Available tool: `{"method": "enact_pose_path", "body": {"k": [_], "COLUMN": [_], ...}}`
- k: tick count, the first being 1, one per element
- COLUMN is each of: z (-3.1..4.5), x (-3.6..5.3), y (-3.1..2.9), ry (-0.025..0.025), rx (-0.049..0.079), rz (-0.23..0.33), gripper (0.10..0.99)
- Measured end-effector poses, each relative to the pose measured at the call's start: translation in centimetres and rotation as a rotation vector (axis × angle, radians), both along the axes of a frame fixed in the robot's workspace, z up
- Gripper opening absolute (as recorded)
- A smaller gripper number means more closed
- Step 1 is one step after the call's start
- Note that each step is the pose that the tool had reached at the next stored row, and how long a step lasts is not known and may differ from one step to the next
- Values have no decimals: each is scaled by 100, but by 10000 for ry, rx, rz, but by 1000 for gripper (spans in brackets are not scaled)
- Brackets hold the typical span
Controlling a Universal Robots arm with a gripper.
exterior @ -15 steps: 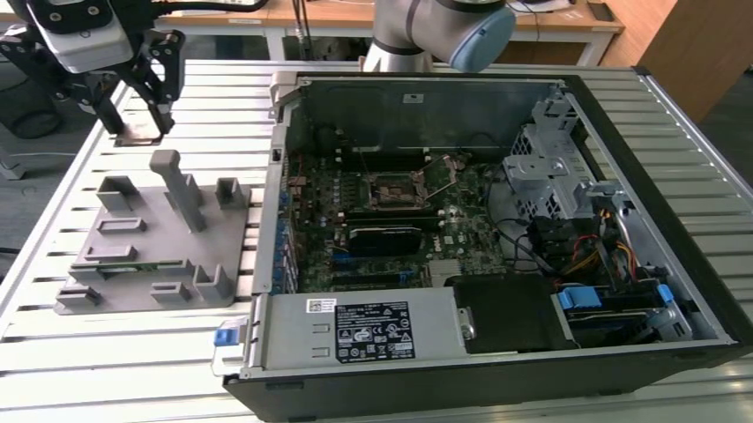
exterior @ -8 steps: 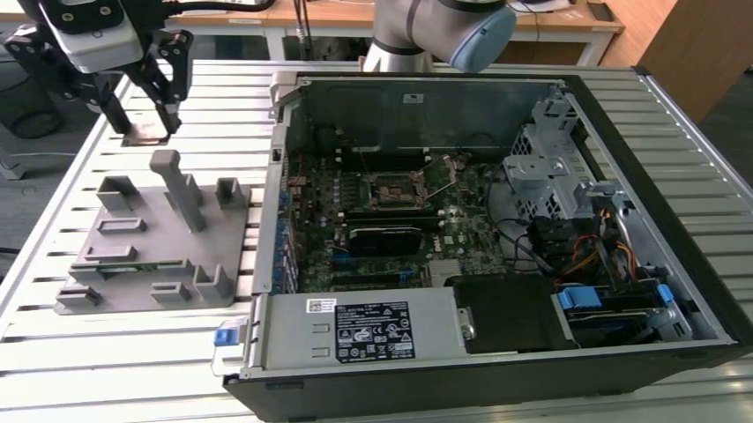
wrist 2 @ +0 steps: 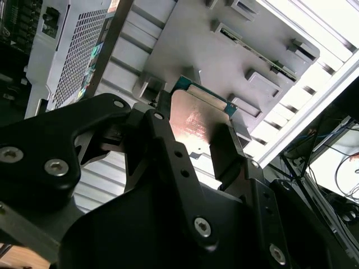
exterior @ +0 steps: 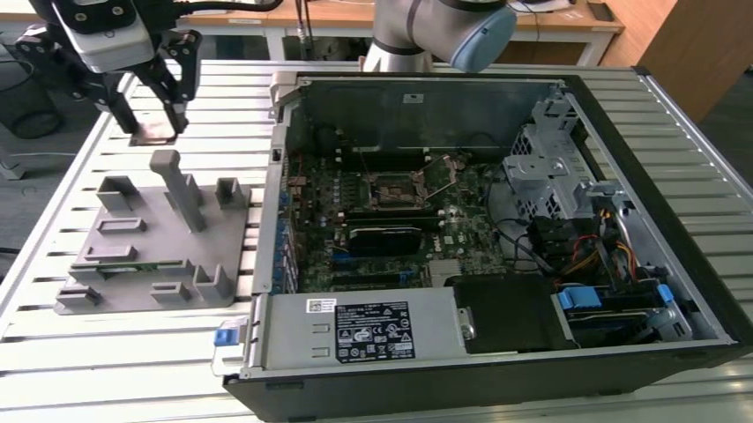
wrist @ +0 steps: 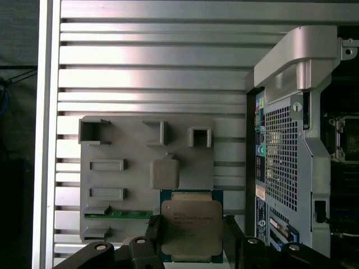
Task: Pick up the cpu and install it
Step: 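Pick up the cpu and move it towards the insertion slot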
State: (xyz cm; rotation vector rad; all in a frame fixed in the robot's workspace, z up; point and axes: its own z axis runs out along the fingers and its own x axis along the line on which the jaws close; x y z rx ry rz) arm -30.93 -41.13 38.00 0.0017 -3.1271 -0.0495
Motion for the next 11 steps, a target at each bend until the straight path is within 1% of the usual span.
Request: {"method": "enact_pose_path", "body": {"k": [11], "z": [0], "x": [108], "y": [5], "ry": [1], "rx": [-1], "rz": [0], "gripper": [525]}}
